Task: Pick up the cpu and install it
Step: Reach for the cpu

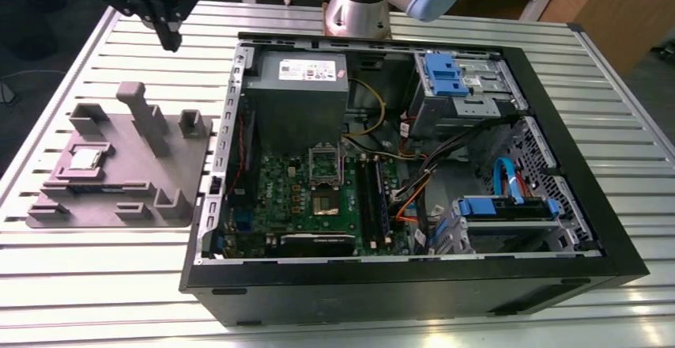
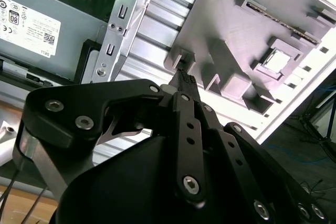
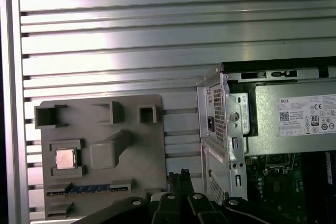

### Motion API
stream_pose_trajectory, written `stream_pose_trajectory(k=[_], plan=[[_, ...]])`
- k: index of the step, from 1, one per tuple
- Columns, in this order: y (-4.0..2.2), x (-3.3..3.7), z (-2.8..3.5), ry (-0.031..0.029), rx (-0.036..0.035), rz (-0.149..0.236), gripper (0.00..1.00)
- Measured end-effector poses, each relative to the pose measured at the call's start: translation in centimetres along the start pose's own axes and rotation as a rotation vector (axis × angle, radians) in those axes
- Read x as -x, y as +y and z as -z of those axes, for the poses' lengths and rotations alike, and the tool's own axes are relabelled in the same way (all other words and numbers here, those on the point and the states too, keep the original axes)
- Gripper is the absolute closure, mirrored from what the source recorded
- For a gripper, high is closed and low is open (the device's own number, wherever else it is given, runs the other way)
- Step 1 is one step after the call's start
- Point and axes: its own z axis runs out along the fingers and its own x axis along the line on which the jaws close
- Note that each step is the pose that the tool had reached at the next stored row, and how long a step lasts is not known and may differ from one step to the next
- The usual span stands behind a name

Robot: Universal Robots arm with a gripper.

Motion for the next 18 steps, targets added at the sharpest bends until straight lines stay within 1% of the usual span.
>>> stream_pose_trajectory(k=[12,15,18], plan=[[0.03,-0.22,0.00,0.0001,-0.0001,0.000,0.90],[0.04,-0.39,0.00,0.0000,0.0000,0.000,0.90],[0.02,-0.69,0.01,0.0000,0.0000,0.000,0.90]])
